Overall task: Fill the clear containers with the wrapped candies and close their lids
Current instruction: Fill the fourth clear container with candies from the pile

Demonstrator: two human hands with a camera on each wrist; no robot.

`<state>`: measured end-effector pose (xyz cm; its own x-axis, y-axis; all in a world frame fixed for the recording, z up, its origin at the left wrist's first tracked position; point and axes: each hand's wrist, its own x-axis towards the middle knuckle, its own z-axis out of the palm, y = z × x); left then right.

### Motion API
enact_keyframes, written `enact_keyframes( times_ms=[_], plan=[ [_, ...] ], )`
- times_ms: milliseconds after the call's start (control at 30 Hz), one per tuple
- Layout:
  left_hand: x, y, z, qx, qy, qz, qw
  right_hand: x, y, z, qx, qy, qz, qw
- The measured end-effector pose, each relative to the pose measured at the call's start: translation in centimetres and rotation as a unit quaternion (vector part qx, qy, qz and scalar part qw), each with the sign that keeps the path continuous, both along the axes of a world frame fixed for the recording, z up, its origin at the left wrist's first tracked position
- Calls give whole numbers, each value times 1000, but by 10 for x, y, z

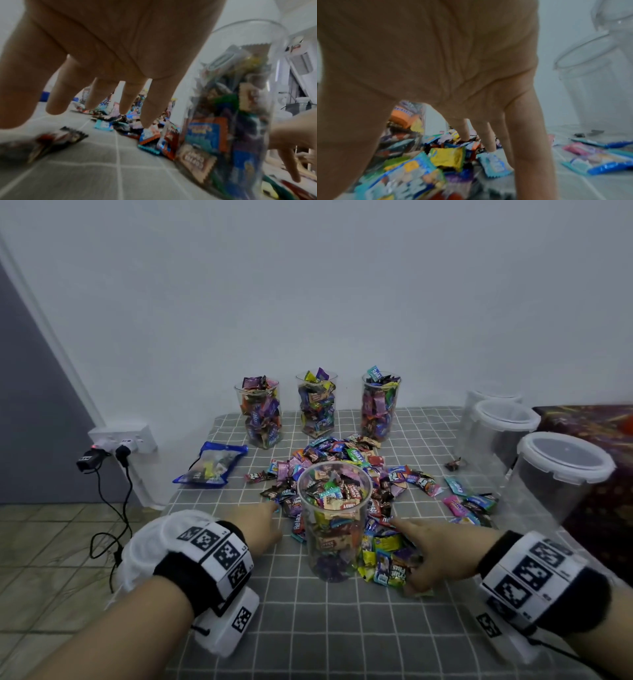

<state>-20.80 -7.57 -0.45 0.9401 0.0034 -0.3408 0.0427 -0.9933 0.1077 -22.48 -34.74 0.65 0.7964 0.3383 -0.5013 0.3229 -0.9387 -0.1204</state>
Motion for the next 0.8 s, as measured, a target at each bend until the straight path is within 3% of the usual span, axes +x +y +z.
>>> enact_keyframes(
  times_ms=[333, 567, 800],
  plan=[
    [4, -17, -8, -56, 15, -48, 997, 2, 31, -10, 12, -41, 17, 999],
    [10, -36, -8, 23, -3, -76, 997, 5, 40, -16, -41, -70, 40, 996],
    [15, -37, -6, 18, -24, -38, 999, 8, 38, -15, -16, -97, 35, 995]
  ],
)
